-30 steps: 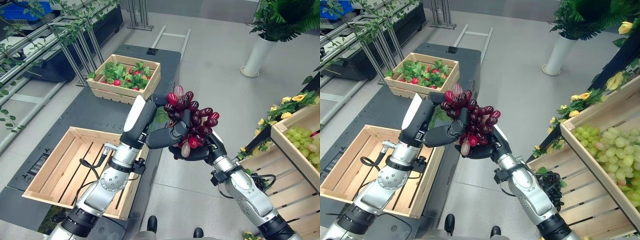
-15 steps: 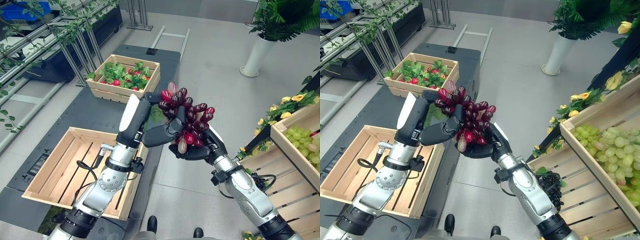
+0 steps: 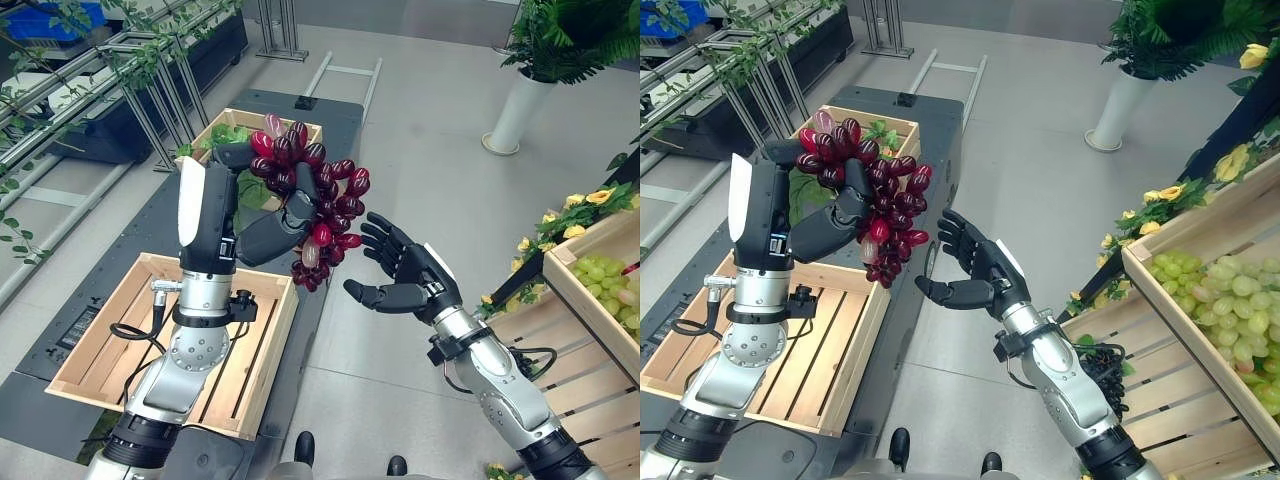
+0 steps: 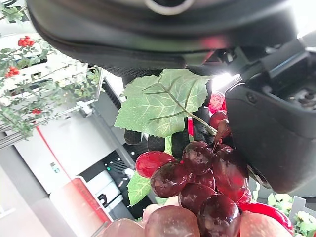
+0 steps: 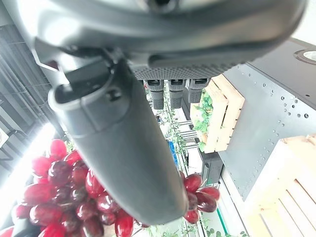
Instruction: Pick up the fruits from the basket on one side to the basket on the other side
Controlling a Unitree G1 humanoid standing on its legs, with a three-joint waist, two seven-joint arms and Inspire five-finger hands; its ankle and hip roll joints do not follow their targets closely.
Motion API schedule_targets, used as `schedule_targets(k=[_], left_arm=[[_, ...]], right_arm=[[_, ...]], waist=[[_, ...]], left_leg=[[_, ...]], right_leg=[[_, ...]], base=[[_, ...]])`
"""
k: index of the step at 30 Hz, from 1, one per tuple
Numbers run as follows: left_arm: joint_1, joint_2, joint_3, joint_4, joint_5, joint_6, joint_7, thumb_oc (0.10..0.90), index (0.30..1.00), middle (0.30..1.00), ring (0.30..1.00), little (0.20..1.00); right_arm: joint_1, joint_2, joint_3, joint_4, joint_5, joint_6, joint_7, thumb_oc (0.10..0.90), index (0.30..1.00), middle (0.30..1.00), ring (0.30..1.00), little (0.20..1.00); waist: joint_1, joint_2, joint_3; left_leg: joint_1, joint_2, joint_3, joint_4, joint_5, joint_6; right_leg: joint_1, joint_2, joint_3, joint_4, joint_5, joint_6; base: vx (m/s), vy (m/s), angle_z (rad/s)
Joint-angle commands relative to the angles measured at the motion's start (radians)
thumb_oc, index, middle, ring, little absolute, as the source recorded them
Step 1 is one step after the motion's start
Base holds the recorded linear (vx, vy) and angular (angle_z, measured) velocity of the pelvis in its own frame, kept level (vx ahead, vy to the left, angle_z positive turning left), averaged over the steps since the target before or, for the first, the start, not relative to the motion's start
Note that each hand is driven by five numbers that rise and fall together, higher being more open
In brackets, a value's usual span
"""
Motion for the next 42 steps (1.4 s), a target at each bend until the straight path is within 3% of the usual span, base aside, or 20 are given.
schedule_targets(k=[1, 22, 31, 37, 42], left_arm=[[-0.145, -0.021, 0.039, -0.008, -0.027, -0.052, 0.038, 0.4, 0.3, 0.3, 0.3, 0.3], [-0.113, -0.097, -0.065, -0.026, -0.205, -0.073, -0.113, 0.4, 0.3, 0.3, 0.3, 0.3], [-0.117, -0.089, -0.118, -0.02, -0.26, -0.09, -0.166, 0.4, 0.3, 0.3, 0.3, 0.3], [-0.113, -0.098, -0.13, -0.028, -0.311, -0.112, -0.213, 0.4, 0.3, 0.3, 0.3, 0.3], [-0.115, -0.103, -0.156, -0.036, -0.313, -0.093, -0.23, 0.4, 0.3, 0.3, 0.3, 0.3]], right_arm=[[-0.072, 0.053, -0.029, -0.037, 0.071, -0.132, 0.045, 0.8, 0.9, 0.9, 0.9, 0.9], [-0.12, 0.095, 0.029, -0.062, 0.099, -0.144, 0.043, 0.8, 0.9, 0.9, 0.9, 0.9], [-0.133, 0.097, 0.051, -0.065, 0.248, -0.096, 0.119, 0.8, 0.9, 0.9, 0.9, 0.9], [-0.122, 0.104, 0.06, -0.057, 0.189, -0.089, 0.092, 0.8, 0.9, 0.9, 0.9, 0.9], [-0.126, 0.112, 0.064, -0.049, 0.188, -0.101, 0.079, 0.8, 0.9, 0.9, 0.9, 0.9]], waist=[[0.004, 0.009, -0.135], [0.021, 0.006, -0.121], [0.023, 0.001, -0.117], [0.022, 0.0, -0.119], [0.021, 0.0, -0.116]], left_leg=[[0.041, -0.024, -0.033, 0.001, -0.123, -0.007], [0.04, -0.026, -0.038, 0.001, -0.125, -0.003], [0.042, -0.026, -0.035, 0.001, -0.125, -0.002], [0.04, -0.025, -0.035, 0.001, -0.123, -0.002], [0.04, -0.025, -0.035, 0.001, -0.122, -0.001]], right_leg=[[-0.023, 0.029, -0.003, 0.004, 0.024, -0.039], [-0.022, 0.03, -0.003, 0.005, 0.022, -0.045], [-0.021, 0.032, -0.005, 0.005, 0.023, -0.045], [-0.023, 0.032, -0.005, 0.003, 0.026, -0.044], [-0.024, 0.032, -0.003, 0.005, 0.027, -0.044]], base=[[0.0, 0.0, 0.0], [0.0, 0.0, 0.0], [0.0, 0.0, 0.0], [0.0, 0.0, 0.0], [0.0, 0.0, 0.0]])
